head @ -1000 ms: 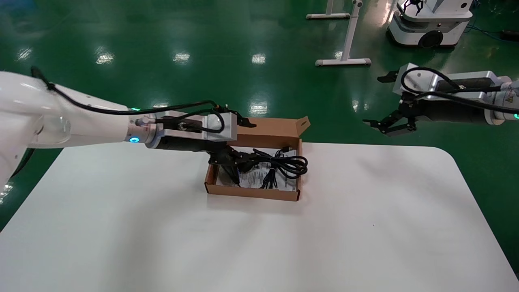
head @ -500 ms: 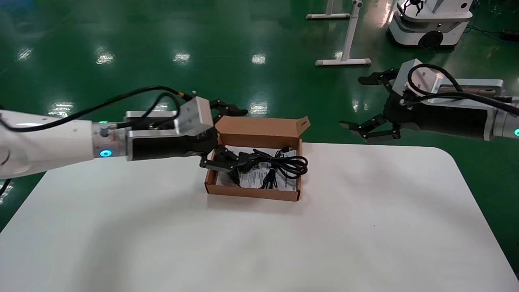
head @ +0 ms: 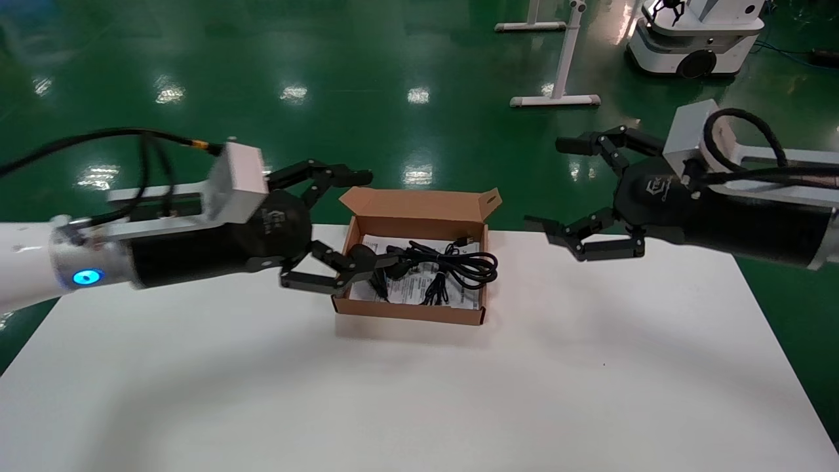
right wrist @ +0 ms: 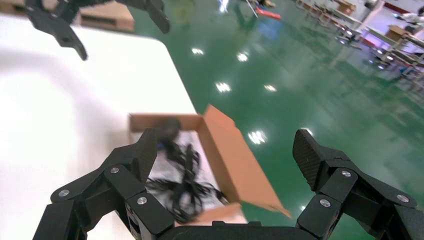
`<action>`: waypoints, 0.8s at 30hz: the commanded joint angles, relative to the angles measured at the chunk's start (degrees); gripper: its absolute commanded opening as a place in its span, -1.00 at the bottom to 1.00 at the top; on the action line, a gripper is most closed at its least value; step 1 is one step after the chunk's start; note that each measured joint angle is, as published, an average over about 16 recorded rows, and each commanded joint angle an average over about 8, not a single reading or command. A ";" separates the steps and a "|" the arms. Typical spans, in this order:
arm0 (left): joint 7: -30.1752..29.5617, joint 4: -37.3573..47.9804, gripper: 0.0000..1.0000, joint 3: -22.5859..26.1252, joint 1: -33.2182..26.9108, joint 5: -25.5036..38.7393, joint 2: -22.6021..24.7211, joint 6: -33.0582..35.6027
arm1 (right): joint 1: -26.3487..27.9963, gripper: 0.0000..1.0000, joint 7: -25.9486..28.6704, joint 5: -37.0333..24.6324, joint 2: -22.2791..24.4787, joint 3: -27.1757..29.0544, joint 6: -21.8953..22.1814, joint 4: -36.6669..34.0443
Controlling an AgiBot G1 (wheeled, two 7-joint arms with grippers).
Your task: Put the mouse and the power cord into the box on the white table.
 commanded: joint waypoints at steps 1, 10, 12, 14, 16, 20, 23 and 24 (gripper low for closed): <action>-1.85 -2.34 1.00 -1.00 1.41 -1.32 -1.39 0.61 | -1.56 1.00 1.65 1.57 0.83 0.71 -0.66 2.33; -10.14 -12.86 1.00 -5.51 7.74 -7.24 -7.65 3.34 | -8.57 1.00 9.06 8.61 4.57 3.92 -3.61 12.77; -11.99 -15.21 1.00 -6.52 9.15 -8.55 -9.05 3.95 | -10.13 1.00 10.71 10.18 5.40 4.64 -4.27 15.10; -13.78 -17.49 1.00 -7.50 10.52 -9.84 -10.40 4.55 | -11.65 1.00 12.31 11.70 6.21 5.33 -4.91 17.36; -15.62 -19.81 1.00 -8.49 11.92 -11.14 -11.79 5.15 | -13.20 1.00 13.95 13.26 7.04 6.04 -5.56 19.67; -19.13 -24.28 1.00 -10.41 14.60 -13.65 -14.45 6.31 | -16.17 1.00 17.09 16.25 8.62 7.40 -6.81 24.10; -21.15 -26.99 1.00 -11.56 16.22 -15.19 -16.04 7.03 | -17.97 1.00 18.89 18.06 9.58 8.22 -7.57 26.79; -21.66 -27.76 1.00 -11.89 16.68 -15.62 -16.49 7.24 | -18.47 1.00 19.35 18.58 9.84 8.45 -7.79 27.55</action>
